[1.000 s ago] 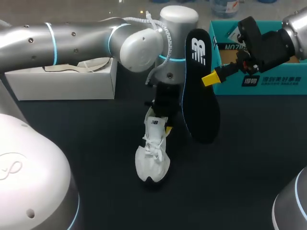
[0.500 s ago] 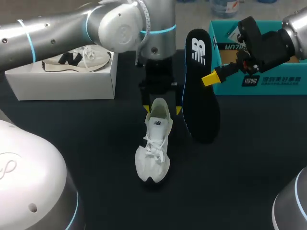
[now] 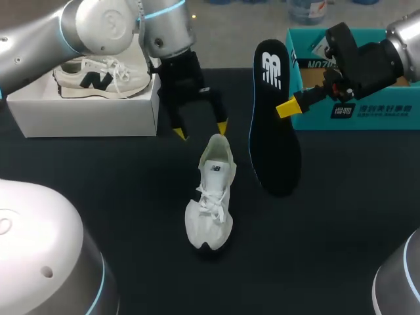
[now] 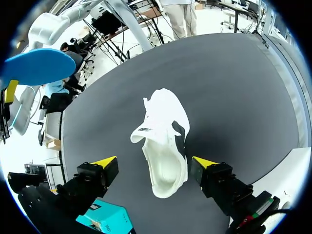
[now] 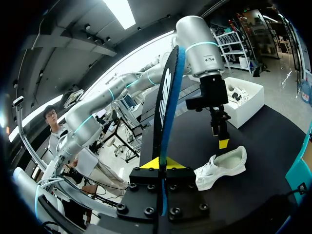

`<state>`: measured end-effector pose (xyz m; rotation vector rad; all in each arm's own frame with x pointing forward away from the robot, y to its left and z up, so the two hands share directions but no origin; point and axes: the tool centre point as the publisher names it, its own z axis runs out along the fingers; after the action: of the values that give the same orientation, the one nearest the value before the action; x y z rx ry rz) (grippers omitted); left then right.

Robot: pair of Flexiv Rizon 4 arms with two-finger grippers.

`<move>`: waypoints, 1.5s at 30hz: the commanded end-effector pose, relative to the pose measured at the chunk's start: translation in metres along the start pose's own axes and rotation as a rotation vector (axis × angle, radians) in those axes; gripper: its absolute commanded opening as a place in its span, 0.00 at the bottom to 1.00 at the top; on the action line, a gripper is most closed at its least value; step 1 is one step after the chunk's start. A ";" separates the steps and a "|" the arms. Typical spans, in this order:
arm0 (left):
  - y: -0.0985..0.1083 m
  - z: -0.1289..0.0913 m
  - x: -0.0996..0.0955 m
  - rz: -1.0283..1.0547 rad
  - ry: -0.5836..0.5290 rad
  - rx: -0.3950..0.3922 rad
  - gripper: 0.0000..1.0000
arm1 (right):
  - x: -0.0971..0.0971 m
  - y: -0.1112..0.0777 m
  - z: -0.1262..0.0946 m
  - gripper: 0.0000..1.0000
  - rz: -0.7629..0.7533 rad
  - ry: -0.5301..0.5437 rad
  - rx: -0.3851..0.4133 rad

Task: Take the shoe out of the shoebox, open the shoe tongue, remove and reinsert the insole, then place the shoe into the shoebox

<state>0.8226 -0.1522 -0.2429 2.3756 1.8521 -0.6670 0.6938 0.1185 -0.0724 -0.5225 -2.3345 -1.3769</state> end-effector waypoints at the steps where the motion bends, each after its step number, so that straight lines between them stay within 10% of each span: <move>1: -0.003 0.002 0.003 0.002 -0.020 -0.009 1.00 | -0.001 0.001 0.002 0.00 0.001 0.000 0.003; 8: -0.003 0.002 0.003 0.002 -0.020 -0.009 1.00 | -0.001 0.001 0.002 0.00 0.001 0.000 0.003; 17: -0.019 -0.033 -0.034 -0.051 -0.510 -0.111 1.00 | -0.034 0.001 -0.040 0.00 0.126 0.111 -0.263; 29: -0.054 -0.083 -0.087 0.076 -0.924 -0.271 1.00 | -0.081 0.017 -0.056 0.00 0.327 0.255 -0.183; 45: -0.051 -0.094 -0.139 0.295 -1.127 -0.561 1.00 | -0.130 0.026 -0.040 0.00 0.514 0.401 -0.124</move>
<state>0.7808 -0.2246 -0.0865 1.6346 1.1687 -1.0274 0.8125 0.0745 -0.0974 -0.8323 -1.6348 -1.3303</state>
